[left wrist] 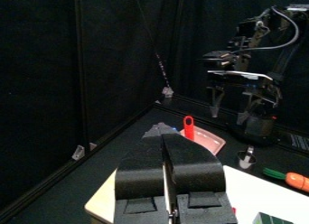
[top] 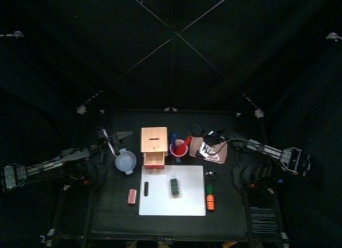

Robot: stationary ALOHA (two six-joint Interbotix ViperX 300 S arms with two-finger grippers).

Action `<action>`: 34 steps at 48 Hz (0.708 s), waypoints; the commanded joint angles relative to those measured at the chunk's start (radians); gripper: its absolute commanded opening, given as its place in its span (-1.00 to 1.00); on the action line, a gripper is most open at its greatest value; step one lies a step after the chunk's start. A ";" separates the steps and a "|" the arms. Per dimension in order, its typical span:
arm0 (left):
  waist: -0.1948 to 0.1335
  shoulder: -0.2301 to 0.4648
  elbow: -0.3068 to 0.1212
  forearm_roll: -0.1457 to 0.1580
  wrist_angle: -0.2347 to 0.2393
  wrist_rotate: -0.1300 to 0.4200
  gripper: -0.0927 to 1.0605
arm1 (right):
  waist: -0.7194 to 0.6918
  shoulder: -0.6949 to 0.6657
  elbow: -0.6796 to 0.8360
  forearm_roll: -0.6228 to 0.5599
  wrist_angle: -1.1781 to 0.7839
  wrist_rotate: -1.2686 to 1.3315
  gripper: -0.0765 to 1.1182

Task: Place sushi on board then cut the sushi with the knife then place the pieces on the plate
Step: Pick knife at handle with right hand

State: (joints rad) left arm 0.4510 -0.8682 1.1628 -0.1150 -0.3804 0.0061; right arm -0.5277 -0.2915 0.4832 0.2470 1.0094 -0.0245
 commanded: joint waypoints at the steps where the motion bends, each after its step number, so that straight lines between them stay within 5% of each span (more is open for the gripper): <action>1: 0.005 0.005 -0.021 -0.006 -0.009 -0.002 -0.77 | -0.055 0.028 -0.095 0.018 0.066 -0.044 0.87; 34: 0.015 0.005 0.021 -0.014 -0.009 0.005 -0.77 | -0.150 0.456 -0.558 0.043 0.407 -0.124 0.87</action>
State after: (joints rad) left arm 0.4587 -0.8682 1.1950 -0.1304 -0.3804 0.0092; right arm -0.6657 0.1611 -0.0199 0.2777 1.3944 -0.1442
